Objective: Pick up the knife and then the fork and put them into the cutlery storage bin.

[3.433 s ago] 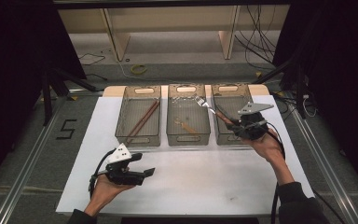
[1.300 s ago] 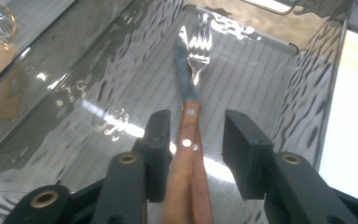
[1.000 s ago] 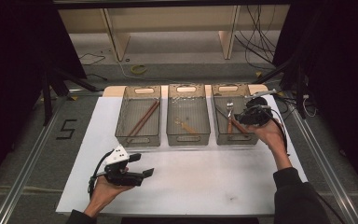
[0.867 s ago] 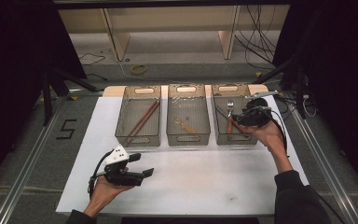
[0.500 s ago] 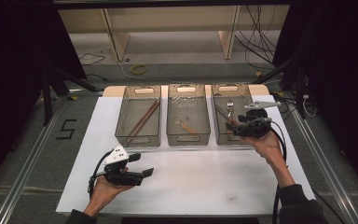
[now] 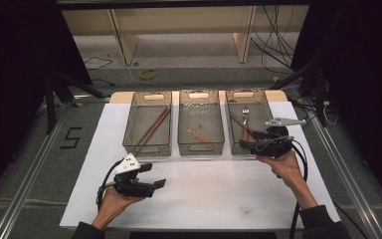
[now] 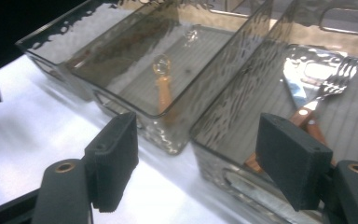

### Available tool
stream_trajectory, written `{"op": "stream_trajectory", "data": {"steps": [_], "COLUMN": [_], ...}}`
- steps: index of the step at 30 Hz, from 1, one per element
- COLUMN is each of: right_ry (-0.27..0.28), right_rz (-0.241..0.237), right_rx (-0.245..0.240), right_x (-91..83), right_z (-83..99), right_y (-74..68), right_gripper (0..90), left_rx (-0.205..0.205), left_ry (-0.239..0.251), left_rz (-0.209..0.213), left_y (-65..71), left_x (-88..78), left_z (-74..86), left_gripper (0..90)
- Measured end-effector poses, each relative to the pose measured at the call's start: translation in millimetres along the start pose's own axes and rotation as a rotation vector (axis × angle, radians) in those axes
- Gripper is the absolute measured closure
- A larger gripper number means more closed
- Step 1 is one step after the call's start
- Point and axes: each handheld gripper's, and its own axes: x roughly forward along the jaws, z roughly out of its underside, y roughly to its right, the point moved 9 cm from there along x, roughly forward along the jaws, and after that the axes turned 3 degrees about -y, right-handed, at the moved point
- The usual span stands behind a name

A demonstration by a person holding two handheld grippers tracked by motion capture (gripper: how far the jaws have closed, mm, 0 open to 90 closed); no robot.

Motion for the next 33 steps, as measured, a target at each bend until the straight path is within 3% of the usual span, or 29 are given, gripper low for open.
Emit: {"op": "stream_trajectory", "data": {"steps": [20, 33], "right_ry": [0.072, 0.084], "right_rz": [-0.092, -0.092], "right_rx": [-0.014, -0.045], "right_x": [-6.4, -9.4], "right_z": [32.4, 60.4], "right_y": [-43.7, -59.6], "right_gripper": [26.7, 24.6], "left_rx": [-0.016, -0.034], "left_ry": [0.017, 0.036], "left_rz": [0.014, 0.036], "left_y": [0.9, 3.2], "left_x": [-6.1, -6.9], "left_z": [1.9, 0.3], "left_gripper": [19.1, 19.0]}}
